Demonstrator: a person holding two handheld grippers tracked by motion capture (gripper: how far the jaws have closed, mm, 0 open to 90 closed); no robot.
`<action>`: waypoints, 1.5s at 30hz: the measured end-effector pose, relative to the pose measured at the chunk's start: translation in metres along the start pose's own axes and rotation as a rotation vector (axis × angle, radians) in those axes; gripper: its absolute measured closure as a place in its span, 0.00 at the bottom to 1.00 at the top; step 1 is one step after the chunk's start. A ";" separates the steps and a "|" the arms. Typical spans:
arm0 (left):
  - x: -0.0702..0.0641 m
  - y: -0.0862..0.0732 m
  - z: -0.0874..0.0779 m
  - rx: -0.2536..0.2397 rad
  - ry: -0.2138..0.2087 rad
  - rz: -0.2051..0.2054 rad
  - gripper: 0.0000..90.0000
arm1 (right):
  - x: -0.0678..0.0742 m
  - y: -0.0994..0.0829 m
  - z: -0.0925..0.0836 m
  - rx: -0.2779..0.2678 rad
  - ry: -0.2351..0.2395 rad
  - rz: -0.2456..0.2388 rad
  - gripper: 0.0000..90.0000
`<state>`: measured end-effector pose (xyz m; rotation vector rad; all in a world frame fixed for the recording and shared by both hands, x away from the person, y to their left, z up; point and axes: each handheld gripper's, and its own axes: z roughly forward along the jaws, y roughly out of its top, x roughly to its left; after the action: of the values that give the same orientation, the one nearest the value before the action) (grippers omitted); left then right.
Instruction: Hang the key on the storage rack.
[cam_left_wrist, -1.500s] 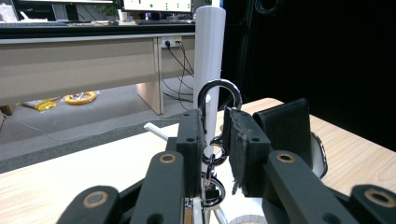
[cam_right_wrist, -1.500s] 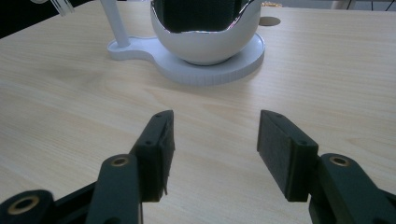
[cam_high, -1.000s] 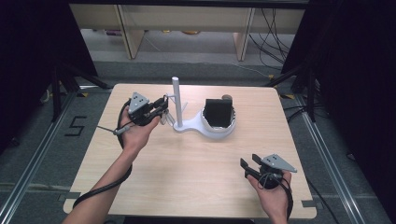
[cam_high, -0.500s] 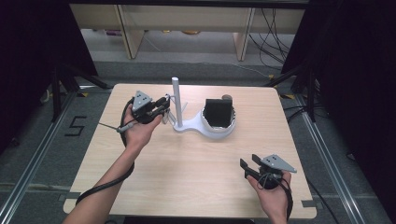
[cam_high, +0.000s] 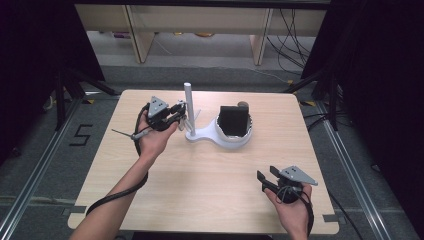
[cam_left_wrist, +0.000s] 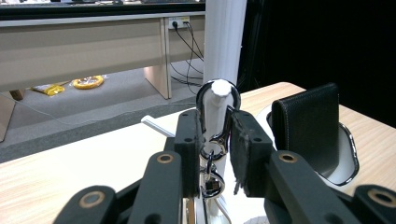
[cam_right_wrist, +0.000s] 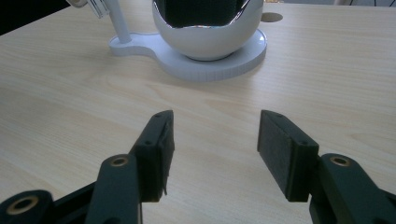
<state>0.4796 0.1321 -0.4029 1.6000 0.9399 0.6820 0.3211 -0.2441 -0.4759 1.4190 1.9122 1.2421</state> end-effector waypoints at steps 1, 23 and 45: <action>0.000 0.000 0.001 0.000 -0.001 0.002 0.80 | -0.002 0.000 0.001 -0.018 0.001 -0.027 0.52; 0.010 -0.012 -0.035 0.033 -0.016 0.060 0.68 | -0.003 -0.001 0.004 -0.025 0.013 -0.034 0.52; 0.029 -0.072 -0.108 0.066 0.006 0.039 0.56 | 0.000 -0.004 0.006 -0.008 0.008 -0.044 0.52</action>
<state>0.3894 0.2179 -0.4494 1.6793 0.9461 0.6897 0.3236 -0.2426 -0.4824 1.3625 1.9317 1.2356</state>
